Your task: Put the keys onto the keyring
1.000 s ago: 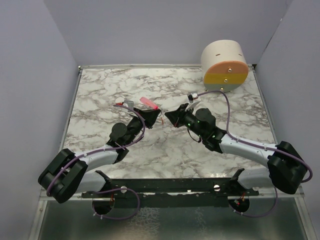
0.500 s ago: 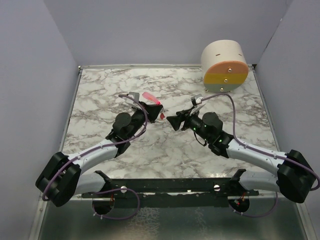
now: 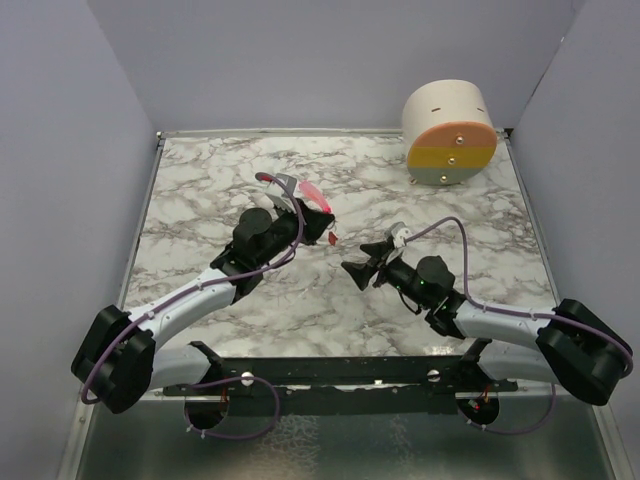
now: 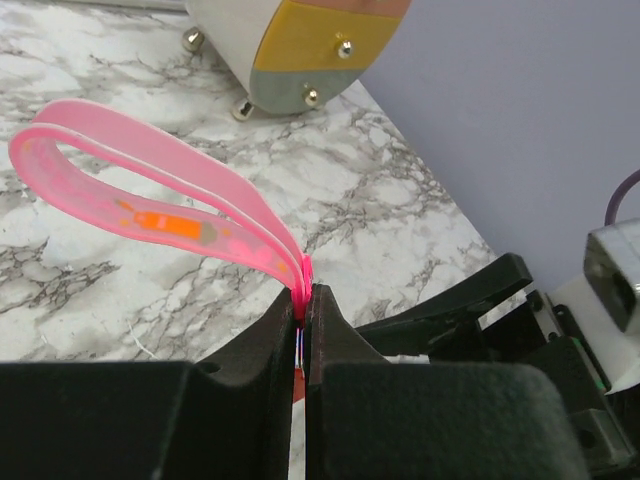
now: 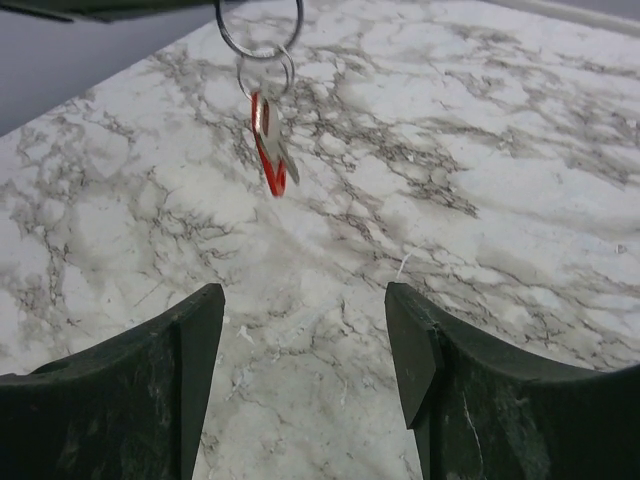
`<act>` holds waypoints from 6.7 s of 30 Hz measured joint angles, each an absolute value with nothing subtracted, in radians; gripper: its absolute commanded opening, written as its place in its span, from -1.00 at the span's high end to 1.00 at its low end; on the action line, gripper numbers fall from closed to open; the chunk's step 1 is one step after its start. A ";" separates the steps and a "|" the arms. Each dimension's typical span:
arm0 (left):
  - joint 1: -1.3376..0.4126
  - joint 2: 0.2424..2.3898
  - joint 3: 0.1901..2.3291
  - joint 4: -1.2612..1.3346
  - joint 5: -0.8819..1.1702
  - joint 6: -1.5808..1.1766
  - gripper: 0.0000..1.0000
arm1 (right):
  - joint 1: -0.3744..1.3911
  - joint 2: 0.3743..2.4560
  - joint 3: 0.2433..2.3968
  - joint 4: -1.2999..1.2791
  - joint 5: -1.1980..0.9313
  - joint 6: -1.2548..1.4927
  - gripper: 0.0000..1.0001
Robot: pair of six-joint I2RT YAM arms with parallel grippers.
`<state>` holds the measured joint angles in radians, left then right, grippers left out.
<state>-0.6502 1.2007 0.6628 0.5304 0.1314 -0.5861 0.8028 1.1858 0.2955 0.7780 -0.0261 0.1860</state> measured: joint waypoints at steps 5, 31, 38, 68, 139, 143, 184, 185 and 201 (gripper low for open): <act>-0.650 1.209 0.667 0.473 0.184 -0.585 1.00 | 0.803 1.193 0.279 0.900 -0.084 0.145 -0.22; -0.662 1.211 0.672 0.432 0.218 -0.640 1.00 | 0.803 1.320 0.336 0.992 -0.159 0.179 0.07; -0.670 1.210 0.672 0.432 0.219 -0.642 1.00 | 0.803 1.346 0.344 1.018 -0.158 0.178 0.27; -0.689 1.201 0.672 0.432 0.221 -0.645 1.00 | 0.803 1.315 0.344 1.038 -0.057 0.109 0.81; -0.688 0.921 0.531 0.321 -0.025 -0.485 -0.03 | 0.804 1.214 0.469 0.754 0.085 -0.046 0.90; -0.688 0.942 0.524 0.345 -0.027 -0.463 0.05 | 0.804 1.216 0.476 0.712 0.084 -0.038 0.93; -0.688 0.956 0.374 0.696 0.257 -0.200 -0.06 | 0.803 1.092 0.622 0.337 -0.378 -0.432 0.99; -0.688 0.956 0.374 0.697 0.261 -0.197 -0.06 | 0.803 1.092 0.622 0.332 -0.382 -0.434 0.99; -0.688 0.986 0.364 0.704 0.341 -0.079 -0.13 | 0.803 1.082 0.650 0.246 -0.447 -0.476 0.99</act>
